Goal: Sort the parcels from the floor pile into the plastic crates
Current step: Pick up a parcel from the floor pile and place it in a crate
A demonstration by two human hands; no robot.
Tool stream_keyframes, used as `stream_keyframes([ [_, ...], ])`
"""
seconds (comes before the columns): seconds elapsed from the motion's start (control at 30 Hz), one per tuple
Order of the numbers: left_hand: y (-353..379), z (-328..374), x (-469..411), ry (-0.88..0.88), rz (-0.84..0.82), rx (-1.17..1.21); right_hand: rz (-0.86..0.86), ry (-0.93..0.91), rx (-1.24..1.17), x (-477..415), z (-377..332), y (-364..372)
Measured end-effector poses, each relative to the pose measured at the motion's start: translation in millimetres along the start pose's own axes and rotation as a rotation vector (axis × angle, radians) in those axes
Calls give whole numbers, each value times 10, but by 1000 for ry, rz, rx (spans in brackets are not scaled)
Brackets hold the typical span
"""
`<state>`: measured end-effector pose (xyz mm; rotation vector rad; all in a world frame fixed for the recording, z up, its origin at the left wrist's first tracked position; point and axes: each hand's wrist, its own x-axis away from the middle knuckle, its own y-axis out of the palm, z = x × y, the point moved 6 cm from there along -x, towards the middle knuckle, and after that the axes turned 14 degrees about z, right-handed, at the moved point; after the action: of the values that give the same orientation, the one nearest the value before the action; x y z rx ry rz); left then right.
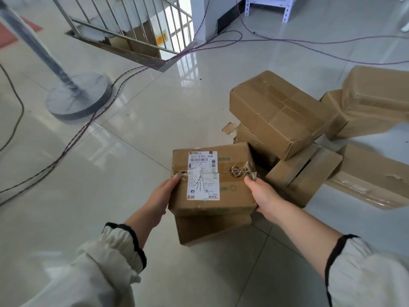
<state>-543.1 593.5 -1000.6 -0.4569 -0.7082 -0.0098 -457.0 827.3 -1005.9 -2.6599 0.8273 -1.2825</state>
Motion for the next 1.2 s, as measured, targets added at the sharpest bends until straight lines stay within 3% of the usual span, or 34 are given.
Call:
stream_keyframes([
  [0.33,38,34,32,140,-9,163,3,-42,-54,36,-59,17],
  [0.5,-61,524,338,234,5,204,166,-54,-74,490,-301,-243],
  [0.77,-572,1904,1605,359,-83,177,272,-121,-97,1916,-1549,-1209],
  [1.0,-1028,3375,3381,373,-280,146,350,-140,-42,3697,-2952,-2474],
  [1.2,-1405,4709,4838,499,-494,47,510,-106,-120,5387,-3801,-3468],
])
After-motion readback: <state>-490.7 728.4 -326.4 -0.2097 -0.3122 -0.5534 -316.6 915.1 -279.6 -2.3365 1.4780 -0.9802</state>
